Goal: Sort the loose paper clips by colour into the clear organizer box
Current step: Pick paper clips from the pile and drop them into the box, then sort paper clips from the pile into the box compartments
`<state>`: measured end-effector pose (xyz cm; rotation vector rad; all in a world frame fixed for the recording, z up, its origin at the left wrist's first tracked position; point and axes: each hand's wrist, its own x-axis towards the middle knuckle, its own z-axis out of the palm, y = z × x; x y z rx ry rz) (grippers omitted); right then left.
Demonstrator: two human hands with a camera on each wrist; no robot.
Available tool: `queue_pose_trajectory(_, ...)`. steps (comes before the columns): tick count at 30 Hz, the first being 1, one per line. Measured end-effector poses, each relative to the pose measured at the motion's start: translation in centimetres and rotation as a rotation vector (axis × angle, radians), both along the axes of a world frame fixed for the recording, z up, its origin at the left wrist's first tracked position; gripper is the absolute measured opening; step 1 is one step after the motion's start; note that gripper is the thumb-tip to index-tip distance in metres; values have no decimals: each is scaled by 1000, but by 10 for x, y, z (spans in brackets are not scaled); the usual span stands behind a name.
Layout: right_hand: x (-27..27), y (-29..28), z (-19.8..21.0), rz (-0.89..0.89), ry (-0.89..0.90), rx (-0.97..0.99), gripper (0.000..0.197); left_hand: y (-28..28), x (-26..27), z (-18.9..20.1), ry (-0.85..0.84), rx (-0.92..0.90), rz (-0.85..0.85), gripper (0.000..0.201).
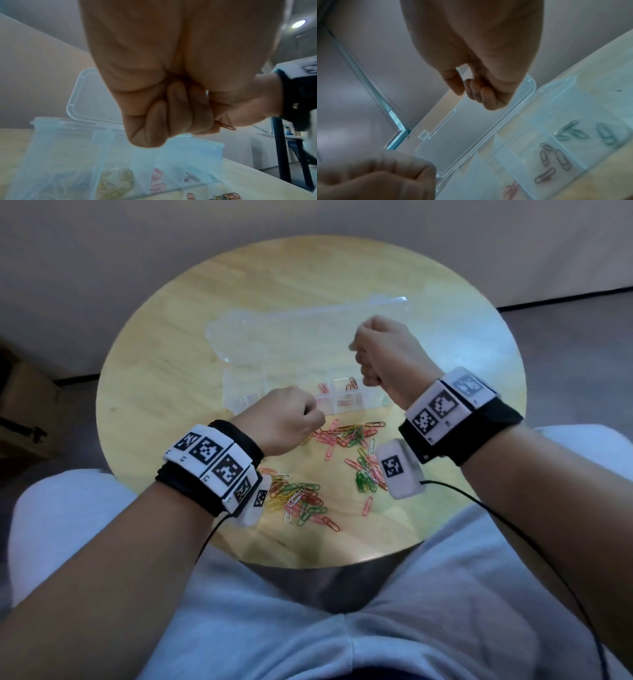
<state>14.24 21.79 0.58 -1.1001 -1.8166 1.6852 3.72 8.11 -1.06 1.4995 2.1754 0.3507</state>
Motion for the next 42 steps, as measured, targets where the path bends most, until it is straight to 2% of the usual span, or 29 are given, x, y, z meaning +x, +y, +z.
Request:
queue_pose_trajectory(4, -20, 3, 1, -8, 117, 106, 19, -1, 6, 3, -82, -68, 35, 33)
queue_pose_trajectory(7, -25, 3, -7, 65, 56, 169, 15, -1, 8, 4, -109, -79, 54, 31)
queue_pose_trajectory(11, -19, 8, -18, 145, 31, 109, 14, 5, 1, 5, -57, -25, 69, 32)
queue_pose_trajectory(15, -2, 10, -17, 63, 60, 168, 16, 19, -3, 14, -35, 26, 62, 26)
queue_pose_trajectory(20, 37, 12, -19, -38, 224, 90, 17, 57, -2, 21, 82, 62, 27, 23)
queue_pose_trajectory(25, 57, 24, -25, -156, 239, 35, 18, 97, 7, 17, 257, -57, -50, 27)
queue_pose_trajectory(28, 56, 29, -25, -166, 227, 42, 19, 106, 10, 11, 288, -118, -67, 30)
queue_pose_trajectory(31, 53, 31, -23, -126, 224, 78, 18, 105, 14, 7, 251, -148, -88, 44)
queue_pose_trajectory(35, 53, 29, -17, -36, 180, 126, 18, 93, 14, 9, 185, -58, -41, 45)
queue_pose_trajectory(39, 60, 21, -16, 169, 2, 163, 15, 65, 15, 16, 63, 74, -4, 40)
queue_pose_trajectory(42, 61, 7, -21, 350, -187, 222, 11, 34, 17, 18, 18, 73, -30, 24)
